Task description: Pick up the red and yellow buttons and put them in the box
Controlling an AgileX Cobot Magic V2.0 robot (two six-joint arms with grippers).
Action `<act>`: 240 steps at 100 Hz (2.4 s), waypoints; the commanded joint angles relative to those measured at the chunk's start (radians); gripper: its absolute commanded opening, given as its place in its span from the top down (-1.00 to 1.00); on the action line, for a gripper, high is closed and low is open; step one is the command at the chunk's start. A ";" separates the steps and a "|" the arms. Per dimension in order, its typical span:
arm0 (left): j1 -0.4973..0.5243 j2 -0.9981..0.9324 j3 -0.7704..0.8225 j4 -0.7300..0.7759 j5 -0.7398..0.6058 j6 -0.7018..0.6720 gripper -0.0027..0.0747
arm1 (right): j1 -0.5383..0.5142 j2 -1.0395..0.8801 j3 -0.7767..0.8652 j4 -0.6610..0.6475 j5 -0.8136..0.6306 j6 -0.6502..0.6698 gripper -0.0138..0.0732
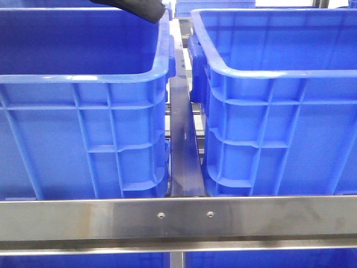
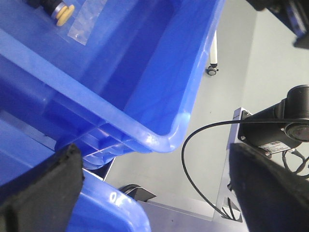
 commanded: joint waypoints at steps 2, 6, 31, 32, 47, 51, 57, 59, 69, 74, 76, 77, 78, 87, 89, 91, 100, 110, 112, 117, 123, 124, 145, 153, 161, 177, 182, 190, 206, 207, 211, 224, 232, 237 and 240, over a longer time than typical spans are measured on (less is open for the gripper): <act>-0.005 -0.048 -0.024 -0.037 0.002 -0.001 -0.58 | -0.003 -0.057 -0.002 0.117 0.068 0.001 0.95; -0.003 -0.048 -0.024 -0.025 0.002 -0.004 -0.58 | -0.003 -0.072 0.001 0.117 0.076 0.001 0.95; 0.041 -0.052 -0.052 0.131 -0.072 -0.184 -0.58 | -0.003 -0.093 0.002 0.117 0.076 0.001 0.95; 0.042 -0.052 -0.052 0.143 -0.075 -0.192 -0.58 | -0.003 -0.093 0.002 0.117 0.076 0.001 0.95; 0.066 -0.052 -0.052 0.281 -0.154 -0.366 -0.58 | -0.003 -0.093 0.002 0.117 0.076 0.001 0.95; 0.067 -0.052 -0.052 0.330 -0.177 -0.415 -0.58 | -0.003 -0.093 0.002 0.117 0.076 0.001 0.95; 0.067 -0.052 -0.052 0.397 -0.206 -0.472 -0.58 | -0.003 -0.093 0.002 0.117 0.076 0.001 0.95; 0.067 -0.052 -0.052 0.423 -0.216 -0.498 -0.58 | -0.003 -0.093 0.002 0.117 0.076 0.001 0.95; 0.067 -0.052 -0.052 0.565 -0.260 -0.645 -0.58 | -0.003 -0.093 0.002 0.117 0.076 0.001 0.95; 0.067 -0.052 -0.052 0.640 -0.270 -0.700 -0.58 | -0.003 -0.093 0.002 0.117 0.076 0.001 0.95; 0.067 -0.052 -0.052 0.672 -0.276 -0.727 -0.58 | -0.003 -0.093 0.002 0.117 0.076 0.001 0.95; 0.067 -0.052 -0.052 0.683 -0.278 -0.735 -0.58 | -0.003 -0.093 0.002 0.117 0.076 0.001 0.95; 0.067 -0.052 -0.052 0.703 -0.278 -0.744 -0.58 | -0.003 -0.093 0.002 0.117 0.076 0.001 0.95; 0.067 -0.042 -0.052 0.805 -0.287 -0.845 -0.58 | -0.003 -0.093 0.002 0.117 0.076 0.001 0.95; 0.067 -0.039 -0.052 0.821 -0.287 -0.854 -0.58 | -0.003 -0.093 0.002 0.117 0.076 0.001 0.95; 0.067 -0.034 -0.052 0.834 -0.287 -0.860 -0.58 | -0.003 -0.093 0.002 0.117 0.076 0.001 0.95; 0.067 -0.005 -0.052 0.874 -0.298 -0.887 -0.58 | -0.003 -0.093 0.002 0.117 0.076 0.001 0.95; 0.067 0.031 -0.052 0.880 -0.323 -0.893 -0.58 | -0.003 -0.093 0.002 0.117 0.076 0.001 0.95; 0.067 0.038 -0.052 0.880 -0.330 -0.893 -0.58 | -0.003 -0.093 0.002 0.117 0.076 0.001 0.95; 0.067 0.055 -0.052 0.880 -0.345 -0.900 -0.58 | -0.003 -0.093 0.002 0.117 0.076 0.001 0.95; 0.067 0.076 -0.052 0.882 -0.364 -0.918 -0.58 | -0.003 -0.093 0.002 0.117 0.075 0.001 0.95; 0.067 0.078 -0.052 0.882 -0.365 -0.921 -0.58 | -0.003 -0.093 0.002 0.117 0.074 0.001 0.95; 0.067 0.138 -0.053 0.899 -0.408 -0.925 -0.58 | -0.003 -0.093 0.002 0.117 0.069 0.001 0.95; 0.067 0.155 -0.053 0.899 -0.420 -0.925 -0.58 | -0.003 -0.093 0.002 0.117 0.069 0.001 0.95; 0.067 0.176 -0.053 0.899 -0.424 -0.925 -0.58 | -0.003 -0.093 0.002 0.117 0.069 0.001 0.95; 0.067 0.205 -0.053 0.899 -0.443 -0.925 -0.58 | -0.003 -0.093 0.002 0.117 0.069 0.001 0.95; 0.067 0.210 -0.053 0.899 -0.453 -0.925 -0.58 | -0.003 -0.093 0.002 0.117 0.069 0.001 0.95; 0.067 0.212 -0.053 0.899 -0.464 -0.925 -0.58 | -0.003 -0.093 0.002 0.117 0.069 0.001 0.95; 0.067 0.212 -0.053 0.899 -0.472 -0.925 -0.58 | -0.003 -0.093 0.002 0.117 0.069 0.001 0.95; 0.067 0.212 -0.053 0.899 -0.472 -0.925 -0.58 | -0.003 -0.093 0.002 0.117 0.069 0.001 0.95; 0.067 0.212 -0.053 0.897 -0.472 -0.925 -0.58 | -0.003 -0.093 0.002 0.117 0.069 0.001 0.95; 0.067 0.212 -0.053 0.897 -0.470 -0.925 -0.40 | -0.003 -0.093 0.002 0.117 0.069 0.001 0.95; 0.067 0.212 -0.053 0.895 -0.466 -0.925 -0.10 | -0.003 -0.093 0.002 0.117 0.069 0.001 0.95; 0.067 0.212 -0.053 0.895 -0.466 -0.925 0.09 | -0.003 -0.093 0.002 0.117 0.069 0.001 0.95; 0.067 0.212 -0.053 0.895 -0.466 -0.925 0.18 | -0.003 -0.093 0.002 0.117 0.069 0.001 0.95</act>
